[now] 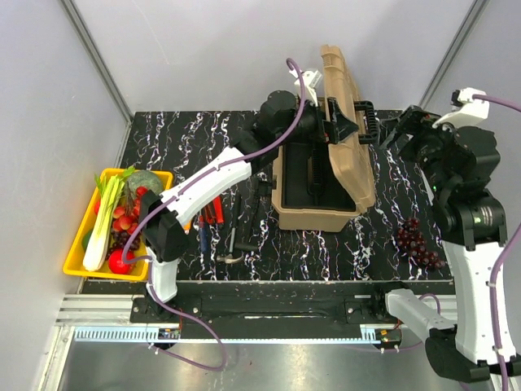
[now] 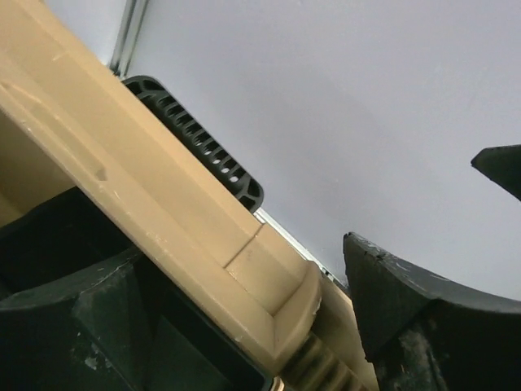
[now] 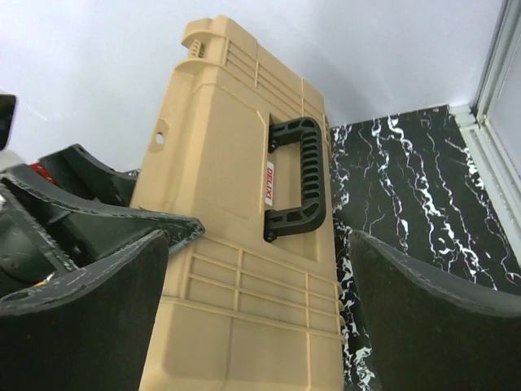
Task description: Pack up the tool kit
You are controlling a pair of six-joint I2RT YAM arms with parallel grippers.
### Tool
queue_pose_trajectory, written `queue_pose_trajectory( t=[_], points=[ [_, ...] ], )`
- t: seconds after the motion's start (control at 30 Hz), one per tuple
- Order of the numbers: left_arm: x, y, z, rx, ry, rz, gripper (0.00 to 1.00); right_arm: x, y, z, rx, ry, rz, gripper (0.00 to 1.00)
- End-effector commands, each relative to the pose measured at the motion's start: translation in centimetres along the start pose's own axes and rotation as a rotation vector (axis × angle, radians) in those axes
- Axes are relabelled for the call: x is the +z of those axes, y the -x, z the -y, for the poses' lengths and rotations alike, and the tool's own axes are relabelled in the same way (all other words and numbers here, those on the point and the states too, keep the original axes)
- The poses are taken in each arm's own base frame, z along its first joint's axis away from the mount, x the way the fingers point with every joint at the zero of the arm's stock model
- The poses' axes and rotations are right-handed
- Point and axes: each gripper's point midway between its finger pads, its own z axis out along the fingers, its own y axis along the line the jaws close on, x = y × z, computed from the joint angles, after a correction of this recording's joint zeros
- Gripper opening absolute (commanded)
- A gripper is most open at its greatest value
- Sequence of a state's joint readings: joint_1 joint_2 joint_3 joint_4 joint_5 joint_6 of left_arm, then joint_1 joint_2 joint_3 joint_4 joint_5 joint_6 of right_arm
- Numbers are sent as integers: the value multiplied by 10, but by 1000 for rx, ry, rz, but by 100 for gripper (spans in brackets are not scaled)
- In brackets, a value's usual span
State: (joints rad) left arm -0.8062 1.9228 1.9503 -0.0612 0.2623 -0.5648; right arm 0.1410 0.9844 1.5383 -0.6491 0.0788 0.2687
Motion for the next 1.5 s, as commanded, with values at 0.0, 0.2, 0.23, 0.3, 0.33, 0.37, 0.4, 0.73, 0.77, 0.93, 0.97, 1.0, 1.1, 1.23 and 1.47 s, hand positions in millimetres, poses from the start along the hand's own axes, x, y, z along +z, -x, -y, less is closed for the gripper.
queue_pose_trajectory(
  t=[0.0, 0.2, 0.23, 0.3, 0.33, 0.37, 0.4, 0.73, 0.77, 0.93, 0.97, 1.0, 1.1, 1.23, 1.47],
  points=[
    [2, -2, 81, 127, -215, 17, 89, -20, 16, -4, -33, 37, 69, 97],
    [5, 9, 85, 115, -215, 45, 93, -48, -15, -59, -150, 416, -30, 99],
    [7, 5, 81, 116, -193, 29, 93, -50, -21, -62, -164, 443, -54, 100],
    [7, 9, 74, 120, -148, 37, 94, -51, -31, -61, -184, 458, -97, 99],
    [7, 11, 71, 119, -125, 44, 94, -51, -36, -60, -194, 460, -115, 99],
    [7, 12, 65, 116, -97, 48, 95, -52, -39, -60, -201, 466, -121, 99],
    [7, 13, 61, 111, -73, 51, 95, -54, -40, -62, -212, 482, -117, 99],
    [5, 23, 51, 47, -18, 66, 96, -49, -68, -59, -291, 510, -221, 100],
    [6, 23, 51, 47, -20, 67, 95, -47, -70, -59, -291, 508, -230, 99],
    [4, 28, 59, 52, -44, 73, 96, -37, -80, -55, -300, 473, -272, 99],
    [4, 28, 59, 52, -46, 72, 96, -35, -81, -52, -304, 456, -272, 99],
    [3, 29, 61, 55, -53, 74, 96, -32, -80, -51, -306, 442, -268, 99],
    [2, 29, 65, 56, -72, 72, 96, -24, -78, -42, -304, 374, -252, 99],
    [-3, 31, 67, 67, -74, 74, 98, -19, -67, -25, -299, 254, -197, 98],
    [-32, 54, 62, 65, -61, 136, 99, -20, -44, -6, -244, 115, -89, 91]
  ],
)
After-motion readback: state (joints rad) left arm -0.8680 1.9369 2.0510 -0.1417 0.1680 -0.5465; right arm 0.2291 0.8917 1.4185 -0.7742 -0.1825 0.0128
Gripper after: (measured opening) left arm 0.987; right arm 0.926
